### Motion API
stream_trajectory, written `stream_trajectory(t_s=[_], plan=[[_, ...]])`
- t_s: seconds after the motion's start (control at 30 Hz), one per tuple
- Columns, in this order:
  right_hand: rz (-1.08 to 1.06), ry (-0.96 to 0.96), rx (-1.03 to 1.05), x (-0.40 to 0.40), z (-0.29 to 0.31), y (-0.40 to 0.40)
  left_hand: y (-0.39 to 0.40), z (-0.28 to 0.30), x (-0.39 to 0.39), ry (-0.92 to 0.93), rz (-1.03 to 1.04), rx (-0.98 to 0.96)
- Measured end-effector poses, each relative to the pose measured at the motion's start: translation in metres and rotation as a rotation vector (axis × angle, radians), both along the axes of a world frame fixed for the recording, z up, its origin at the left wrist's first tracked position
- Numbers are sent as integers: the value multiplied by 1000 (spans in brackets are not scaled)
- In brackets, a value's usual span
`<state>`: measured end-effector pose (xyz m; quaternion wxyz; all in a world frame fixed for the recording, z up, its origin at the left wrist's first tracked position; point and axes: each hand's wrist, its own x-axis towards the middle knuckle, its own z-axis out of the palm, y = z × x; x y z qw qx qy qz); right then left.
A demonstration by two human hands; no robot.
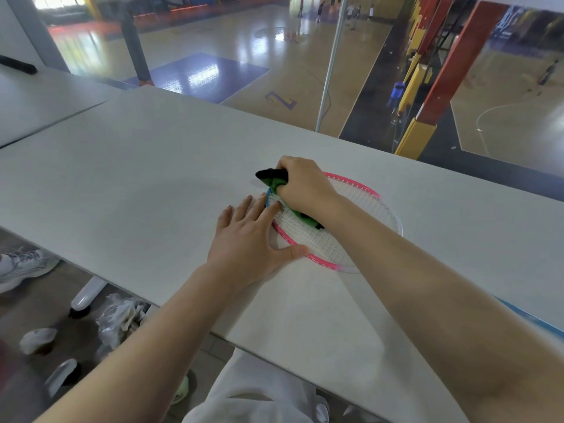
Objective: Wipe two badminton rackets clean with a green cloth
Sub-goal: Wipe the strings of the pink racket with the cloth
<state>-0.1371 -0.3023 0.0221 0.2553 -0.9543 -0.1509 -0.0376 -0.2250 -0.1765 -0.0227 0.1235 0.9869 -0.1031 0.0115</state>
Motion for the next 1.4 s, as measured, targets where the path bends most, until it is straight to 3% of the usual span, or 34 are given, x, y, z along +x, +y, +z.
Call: stream_trajectory(t_s=[0.8, 1.07, 1.4], plan=[[-149, 168, -151, -107, 13, -150, 2, -4, 0, 18, 14, -15], [-33, 83, -44, -83, 3, -120, 2, 0, -1, 22, 6, 0], [49, 17, -8, -12, 0, -29, 1, -2, 0, -6, 2, -16]])
